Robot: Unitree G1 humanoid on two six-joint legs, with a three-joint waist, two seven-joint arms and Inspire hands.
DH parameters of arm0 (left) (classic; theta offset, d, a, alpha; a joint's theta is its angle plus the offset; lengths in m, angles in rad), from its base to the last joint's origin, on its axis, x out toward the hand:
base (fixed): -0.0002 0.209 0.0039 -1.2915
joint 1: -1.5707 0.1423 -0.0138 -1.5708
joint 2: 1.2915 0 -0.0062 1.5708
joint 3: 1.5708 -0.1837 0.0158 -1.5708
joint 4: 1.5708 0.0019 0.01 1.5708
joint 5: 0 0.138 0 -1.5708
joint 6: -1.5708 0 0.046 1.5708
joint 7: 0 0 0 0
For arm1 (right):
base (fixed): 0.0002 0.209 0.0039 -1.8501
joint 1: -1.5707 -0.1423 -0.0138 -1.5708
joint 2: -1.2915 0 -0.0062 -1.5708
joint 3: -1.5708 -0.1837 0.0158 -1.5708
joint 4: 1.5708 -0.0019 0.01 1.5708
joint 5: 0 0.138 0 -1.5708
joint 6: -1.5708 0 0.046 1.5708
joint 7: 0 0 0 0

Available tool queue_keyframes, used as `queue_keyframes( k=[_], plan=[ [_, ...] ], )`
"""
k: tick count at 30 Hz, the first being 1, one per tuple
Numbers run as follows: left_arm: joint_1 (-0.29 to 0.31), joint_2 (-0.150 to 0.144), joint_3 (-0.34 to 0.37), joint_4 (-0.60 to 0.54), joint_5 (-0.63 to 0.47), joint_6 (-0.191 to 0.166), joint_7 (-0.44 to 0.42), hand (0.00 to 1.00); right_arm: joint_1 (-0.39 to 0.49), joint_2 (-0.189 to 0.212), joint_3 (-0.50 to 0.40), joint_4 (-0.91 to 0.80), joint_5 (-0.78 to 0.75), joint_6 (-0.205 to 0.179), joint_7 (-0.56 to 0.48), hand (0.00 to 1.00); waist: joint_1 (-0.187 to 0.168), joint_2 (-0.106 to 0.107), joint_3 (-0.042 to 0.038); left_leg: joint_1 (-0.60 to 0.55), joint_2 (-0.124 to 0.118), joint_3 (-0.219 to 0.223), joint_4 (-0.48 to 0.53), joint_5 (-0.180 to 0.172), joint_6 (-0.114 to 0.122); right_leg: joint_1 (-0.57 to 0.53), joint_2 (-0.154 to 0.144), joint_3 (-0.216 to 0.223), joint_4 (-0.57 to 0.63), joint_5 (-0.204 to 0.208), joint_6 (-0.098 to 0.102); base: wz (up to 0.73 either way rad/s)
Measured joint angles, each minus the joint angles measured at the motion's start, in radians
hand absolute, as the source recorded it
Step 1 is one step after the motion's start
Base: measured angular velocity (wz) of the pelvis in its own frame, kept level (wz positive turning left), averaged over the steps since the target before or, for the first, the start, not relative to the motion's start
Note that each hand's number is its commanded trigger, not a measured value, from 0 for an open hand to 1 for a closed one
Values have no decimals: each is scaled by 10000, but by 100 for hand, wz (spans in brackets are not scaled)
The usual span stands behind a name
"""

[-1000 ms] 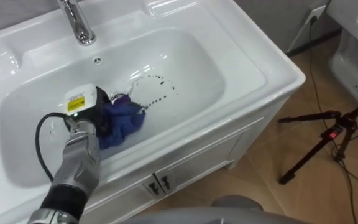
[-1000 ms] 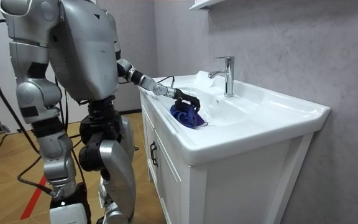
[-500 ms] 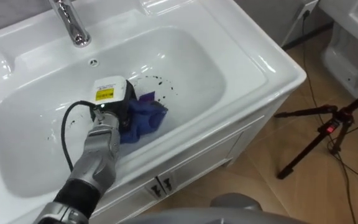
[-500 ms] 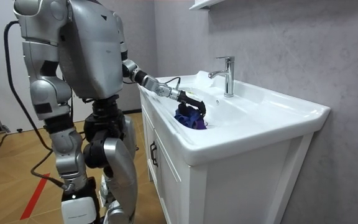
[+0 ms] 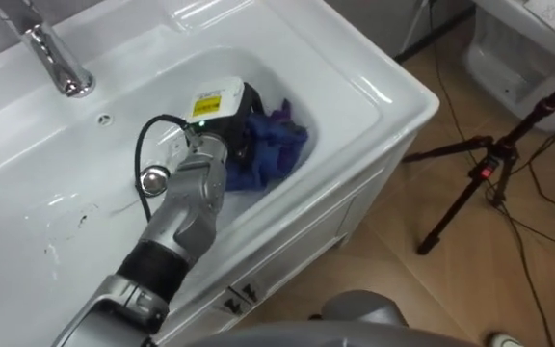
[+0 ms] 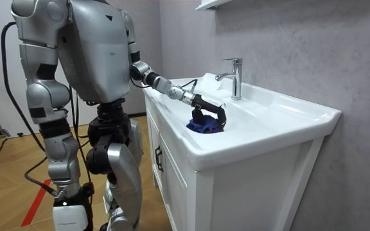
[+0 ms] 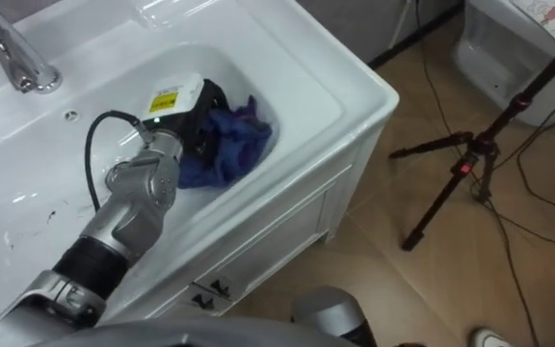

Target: Wipe basin

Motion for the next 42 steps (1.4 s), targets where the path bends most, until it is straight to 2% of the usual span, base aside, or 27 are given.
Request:
queue_keyframes(
  k=[2,9,14,16,19,23,27,32,36,37,40,42],
  plan=[
    [-351,143,287,2,-495,-159,1,100,54,-1,-124,166,7,-20,-8,0,-32,-9,6,21,7,18,1,0,-1,3,59,49,-2,19,-32,-7],
    [-1014,595,458,10,-543,-306,83,100,62,-23,-314,390,-11,-30,-334,0,-72,2,9,127,56,-10,28,-1,-2,55,175,190,2,61,-104,-8],
    [-1606,697,977,9,-451,-418,315,100,150,-92,-315,142,-56,-23,-303,0,33,48,-21,137,52,58,44,-1,-2,-12,233,330,20,69,-117,-11],
    [-1661,712,1084,11,-406,-417,490,100,201,-130,-328,118,-54,-17,-308,0,35,119,-48,145,73,188,89,-1,-2,2,246,368,26,79,-134,-9],
    [-1661,909,1085,201,-363,-451,517,100,349,-139,-387,39,-54,-16,-299,0,33,213,-47,151,146,200,270,-3,-5,161,275,426,11,113,-191,-9],
    [-1657,1454,1092,549,-209,-500,518,100,535,-185,-578,-296,-51,-32,-284,0,43,266,-31,118,232,198,370,-2,-6,130,368,471,5,159,-270,-7],
    [-1651,1682,1159,1554,-103,-777,1057,100,530,-473,-707,-272,-39,-108,-237,0,110,329,-11,273,260,190,327,-1,-7,252,432,484,-2,175,-314,-5],
    [-694,1762,1977,2267,224,-771,1181,100,504,-531,-798,-308,21,-140,-256,0,416,293,-27,212,302,181,333,-1,-8,65,517,482,154,152,-408,-7],
    [-58,1762,2068,2568,227,-684,1178,100,500,-530,-794,-319,87,-121,-315,0,670,275,-43,95,340,-58,431,-1,-9,10,520,444,225,154,-463,9],
    [124,1761,2127,2740,227,-725,1219,100,459,-531,-794,-310,88,-120,-344,0,739,260,-53,106,349,-148,414,-1,-9,52,514,319,217,150,-484,19],
    [588,1743,2309,2893,465,-734,1290,100,378,-525,-806,-329,80,-302,-465,0,752,201,-77,89,357,-313,381,11,-30,64,508,262,215,150,-508,14],
    [674,1743,2333,3015,683,-758,1368,100,234,-515,-895,-330,81,-385,-593,0,825,172,-94,66,357,-362,369,11,-31,76,482,181,180,153,-511,13]
  ],
)
